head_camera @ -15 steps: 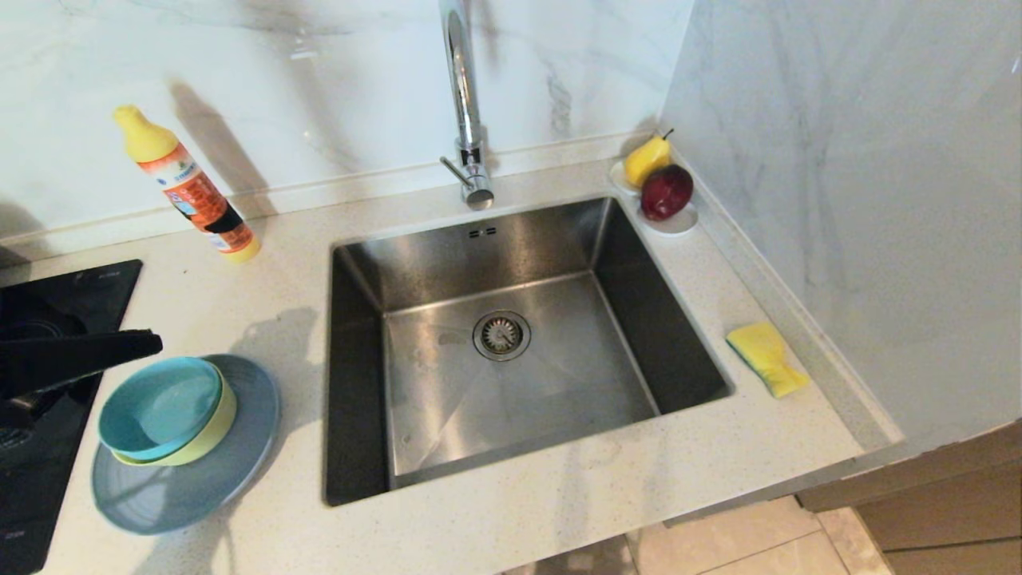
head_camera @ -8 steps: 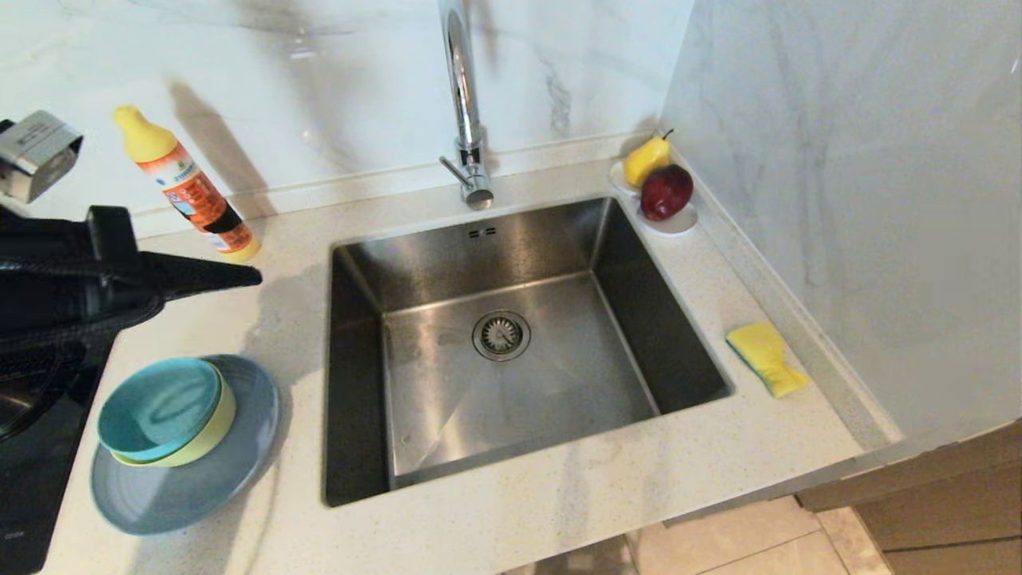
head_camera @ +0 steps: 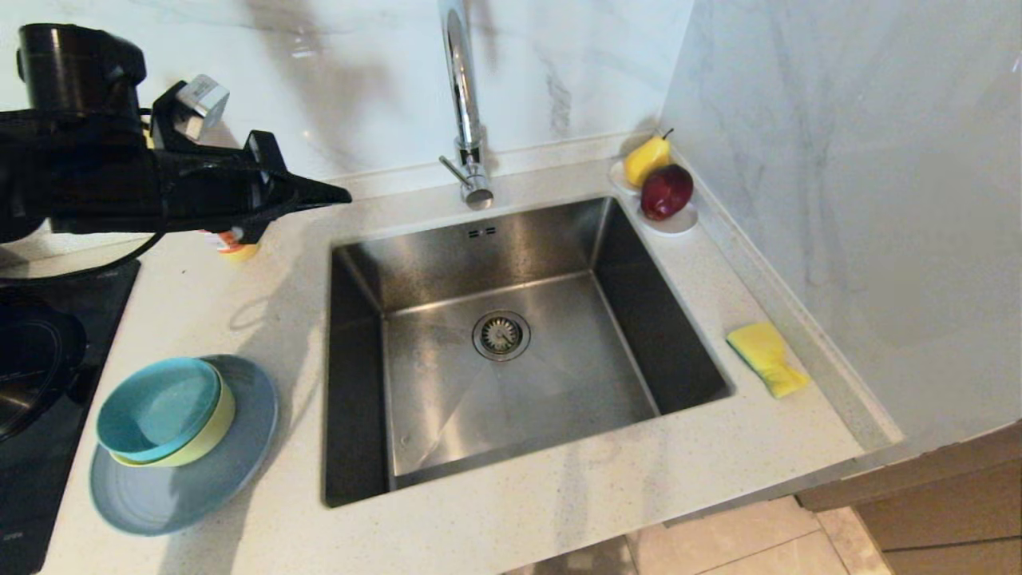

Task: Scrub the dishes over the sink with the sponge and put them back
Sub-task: Turn on the faucet

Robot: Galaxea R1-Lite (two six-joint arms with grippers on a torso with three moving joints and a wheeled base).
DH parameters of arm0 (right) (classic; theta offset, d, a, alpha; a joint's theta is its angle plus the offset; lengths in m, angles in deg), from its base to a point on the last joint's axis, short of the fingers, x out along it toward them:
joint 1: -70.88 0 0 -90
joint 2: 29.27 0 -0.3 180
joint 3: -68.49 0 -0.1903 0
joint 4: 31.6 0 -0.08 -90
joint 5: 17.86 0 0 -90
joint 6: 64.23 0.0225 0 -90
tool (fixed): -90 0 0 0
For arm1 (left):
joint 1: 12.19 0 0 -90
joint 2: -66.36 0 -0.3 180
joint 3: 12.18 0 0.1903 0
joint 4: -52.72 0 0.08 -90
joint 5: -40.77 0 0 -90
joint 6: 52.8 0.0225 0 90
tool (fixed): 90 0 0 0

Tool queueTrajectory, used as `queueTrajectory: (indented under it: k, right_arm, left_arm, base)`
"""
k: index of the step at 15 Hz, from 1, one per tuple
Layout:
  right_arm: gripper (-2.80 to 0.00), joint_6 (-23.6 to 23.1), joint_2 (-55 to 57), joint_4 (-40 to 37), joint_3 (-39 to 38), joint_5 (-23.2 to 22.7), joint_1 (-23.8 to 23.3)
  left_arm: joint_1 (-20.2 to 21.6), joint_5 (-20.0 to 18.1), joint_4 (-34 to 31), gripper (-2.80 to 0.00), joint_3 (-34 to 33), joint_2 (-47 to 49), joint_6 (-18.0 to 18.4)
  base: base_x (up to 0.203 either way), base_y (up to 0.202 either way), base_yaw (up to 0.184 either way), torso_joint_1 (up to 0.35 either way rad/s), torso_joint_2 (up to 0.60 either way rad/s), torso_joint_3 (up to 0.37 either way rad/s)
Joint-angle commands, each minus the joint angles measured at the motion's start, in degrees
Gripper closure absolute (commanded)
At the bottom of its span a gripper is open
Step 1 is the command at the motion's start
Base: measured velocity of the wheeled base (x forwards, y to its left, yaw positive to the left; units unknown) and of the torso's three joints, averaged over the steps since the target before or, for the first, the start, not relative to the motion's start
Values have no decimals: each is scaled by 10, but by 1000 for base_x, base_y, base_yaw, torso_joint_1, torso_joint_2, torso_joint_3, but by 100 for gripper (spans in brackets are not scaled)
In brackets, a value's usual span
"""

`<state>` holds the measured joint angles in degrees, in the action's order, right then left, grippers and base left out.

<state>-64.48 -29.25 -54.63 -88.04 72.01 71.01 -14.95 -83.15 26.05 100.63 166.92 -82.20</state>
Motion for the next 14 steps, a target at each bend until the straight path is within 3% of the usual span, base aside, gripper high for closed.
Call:
queueTrajectory:
  k: [1, 4, 8, 9, 14]
  right_arm:
    - [0, 0, 0, 0, 0, 0, 0]
    - [0, 0, 0, 0, 0, 0, 0]
    - [0, 0, 0, 0, 0, 0, 0]
    - [0, 0, 0, 0, 0, 0, 0]
    - [0, 0, 0, 0, 0, 0, 0]
  left_arm:
    - [-30, 8, 39, 0, 50, 83, -36]
    - [-64, 57, 74, 0, 99, 129, -45]
    - [-70, 95, 77, 0, 180, 175, -68]
    - [-70, 114, 87, 0, 184, 181, -71]
    - [-70, 138, 174, 0, 183, 204, -86]
  base:
    - [0, 0, 0, 0, 0, 0]
    - [0, 0, 0, 0, 0, 0]
    - [0, 0, 0, 0, 0, 0]
    - [0, 0, 0, 0, 0, 0]
    - [0, 0, 0, 0, 0, 0]
